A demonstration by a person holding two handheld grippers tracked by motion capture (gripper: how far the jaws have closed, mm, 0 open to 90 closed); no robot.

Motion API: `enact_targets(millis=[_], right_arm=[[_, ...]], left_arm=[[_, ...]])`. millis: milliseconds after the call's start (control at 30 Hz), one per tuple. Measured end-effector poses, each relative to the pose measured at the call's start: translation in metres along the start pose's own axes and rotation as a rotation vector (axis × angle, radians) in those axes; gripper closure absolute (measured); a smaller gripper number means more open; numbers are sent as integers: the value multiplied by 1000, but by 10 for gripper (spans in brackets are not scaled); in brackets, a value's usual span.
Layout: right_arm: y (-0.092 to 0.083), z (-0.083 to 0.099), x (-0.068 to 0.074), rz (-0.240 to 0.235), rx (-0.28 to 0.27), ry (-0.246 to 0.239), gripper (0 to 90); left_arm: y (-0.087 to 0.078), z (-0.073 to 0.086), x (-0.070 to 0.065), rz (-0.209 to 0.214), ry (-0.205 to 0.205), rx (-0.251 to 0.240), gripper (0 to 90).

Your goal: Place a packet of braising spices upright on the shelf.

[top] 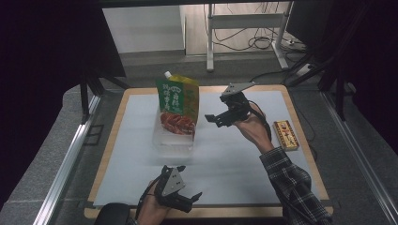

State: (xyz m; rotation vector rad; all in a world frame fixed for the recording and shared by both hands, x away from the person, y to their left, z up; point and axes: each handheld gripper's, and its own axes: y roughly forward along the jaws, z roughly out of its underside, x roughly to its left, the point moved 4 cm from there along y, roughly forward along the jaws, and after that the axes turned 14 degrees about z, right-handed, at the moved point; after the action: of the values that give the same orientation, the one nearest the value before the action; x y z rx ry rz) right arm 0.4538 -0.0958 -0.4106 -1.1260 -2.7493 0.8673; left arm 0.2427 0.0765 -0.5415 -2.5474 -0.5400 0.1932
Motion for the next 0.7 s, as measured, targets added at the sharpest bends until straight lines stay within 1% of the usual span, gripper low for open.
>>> enact_targets(millis=[133, 333, 433, 600, 700], right_arm=[[-5, 8, -3, 14, 1, -2, 13], [-12, 19, -3, 14, 5, 3, 13], [-15, 24, -3, 7, 8, 20, 13], [-21, 34, -3, 2, 5, 35, 13], [-25, 41, -4, 8, 5, 32, 13]], left_arm=[[0, -1, -1, 2, 7, -4, 6], [1, 0, -1, -2, 4, -1, 6], [1, 0, 0, -2, 4, 0, 6], [2, 0, -1, -4, 10, 5, 6], [2, 0, -1, -3, 11, 4, 6]])
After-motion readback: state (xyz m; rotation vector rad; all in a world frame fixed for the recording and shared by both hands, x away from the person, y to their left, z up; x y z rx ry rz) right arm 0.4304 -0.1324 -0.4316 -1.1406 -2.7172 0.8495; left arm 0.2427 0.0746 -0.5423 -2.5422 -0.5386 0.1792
